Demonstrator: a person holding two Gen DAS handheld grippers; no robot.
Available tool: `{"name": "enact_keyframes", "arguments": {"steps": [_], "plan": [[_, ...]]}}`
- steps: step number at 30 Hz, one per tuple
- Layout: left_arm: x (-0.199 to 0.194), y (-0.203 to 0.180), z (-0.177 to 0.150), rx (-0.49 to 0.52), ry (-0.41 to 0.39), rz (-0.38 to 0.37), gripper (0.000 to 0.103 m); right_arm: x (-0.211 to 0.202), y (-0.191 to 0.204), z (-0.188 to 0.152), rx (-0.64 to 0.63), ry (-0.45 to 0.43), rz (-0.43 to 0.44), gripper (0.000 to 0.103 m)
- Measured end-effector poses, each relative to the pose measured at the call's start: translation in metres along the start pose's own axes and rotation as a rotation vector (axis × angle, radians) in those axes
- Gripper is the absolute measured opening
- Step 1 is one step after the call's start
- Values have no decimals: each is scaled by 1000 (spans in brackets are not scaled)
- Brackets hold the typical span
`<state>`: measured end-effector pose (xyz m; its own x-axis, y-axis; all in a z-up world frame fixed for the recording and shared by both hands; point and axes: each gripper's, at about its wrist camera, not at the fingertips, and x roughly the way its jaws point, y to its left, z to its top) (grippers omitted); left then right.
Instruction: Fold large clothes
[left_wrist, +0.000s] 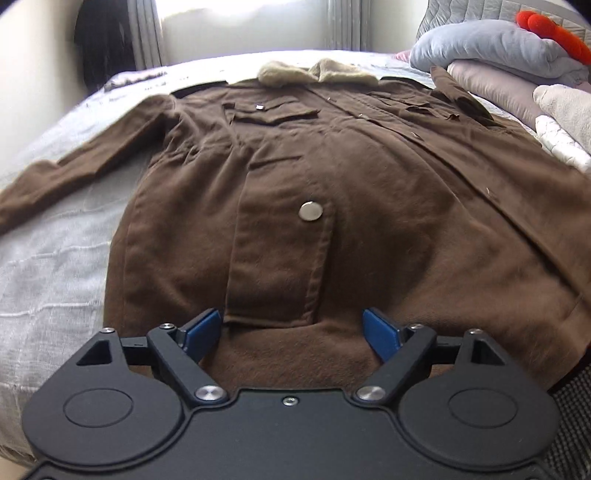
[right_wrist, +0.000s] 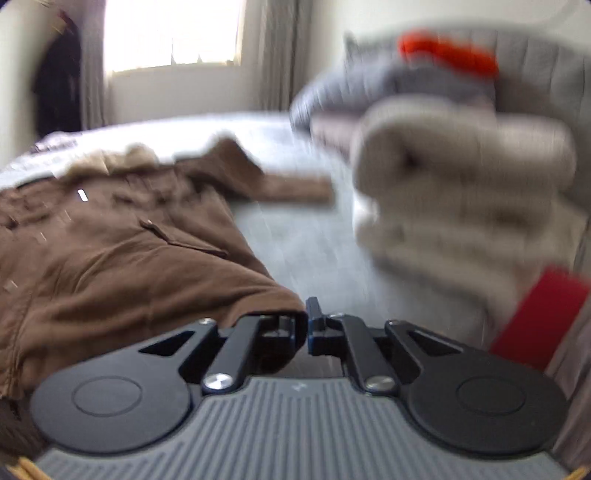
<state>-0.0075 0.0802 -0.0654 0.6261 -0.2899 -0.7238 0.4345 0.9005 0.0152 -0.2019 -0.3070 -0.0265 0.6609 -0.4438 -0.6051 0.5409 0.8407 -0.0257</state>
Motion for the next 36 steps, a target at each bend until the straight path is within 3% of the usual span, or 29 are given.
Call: {"name": "enact_keyframes", "arguments": {"steps": [1, 3, 5, 8, 13, 17, 20, 25, 27, 31, 33, 36], "plan": [[-2, 1, 0, 10, 11, 2, 85, 8, -5, -7, 28, 46, 5, 12], [-6, 4, 0, 28, 29, 10, 85, 11, -12, -16, 49, 102, 8, 32], [-13, 7, 1, 39, 51, 8, 85, 8, -23, -19, 93, 149, 24, 45], [-30, 11, 6, 54, 43, 4, 84, -11, -36, -9, 119, 172, 85, 48], [-48, 16, 32, 39, -95, -24, 89, -48, -31, 33, 120, 52, 197, 57], [-28, 17, 54, 31, -127, -41, 89, -25, 11, 73, 39, -32, 267, 62], [-11, 30, 69, 13, -120, 17, 89, 11, 48, 96, 1, -39, 345, 63], [1, 104, 85, -135, -116, 159, 89, 62, 103, 118, -58, 1, 428, 74], [4, 145, 85, -194, -125, 260, 89, 74, 122, 122, -92, 7, 434, 82], [24, 236, 88, -269, -139, 467, 89, 94, 154, 126, -139, 37, 445, 88], [34, 288, 91, -353, -133, 521, 89, 104, 168, 127, -164, 52, 441, 89], [49, 353, 94, -465, -137, 532, 89, 116, 186, 129, -199, 68, 422, 90]]}}
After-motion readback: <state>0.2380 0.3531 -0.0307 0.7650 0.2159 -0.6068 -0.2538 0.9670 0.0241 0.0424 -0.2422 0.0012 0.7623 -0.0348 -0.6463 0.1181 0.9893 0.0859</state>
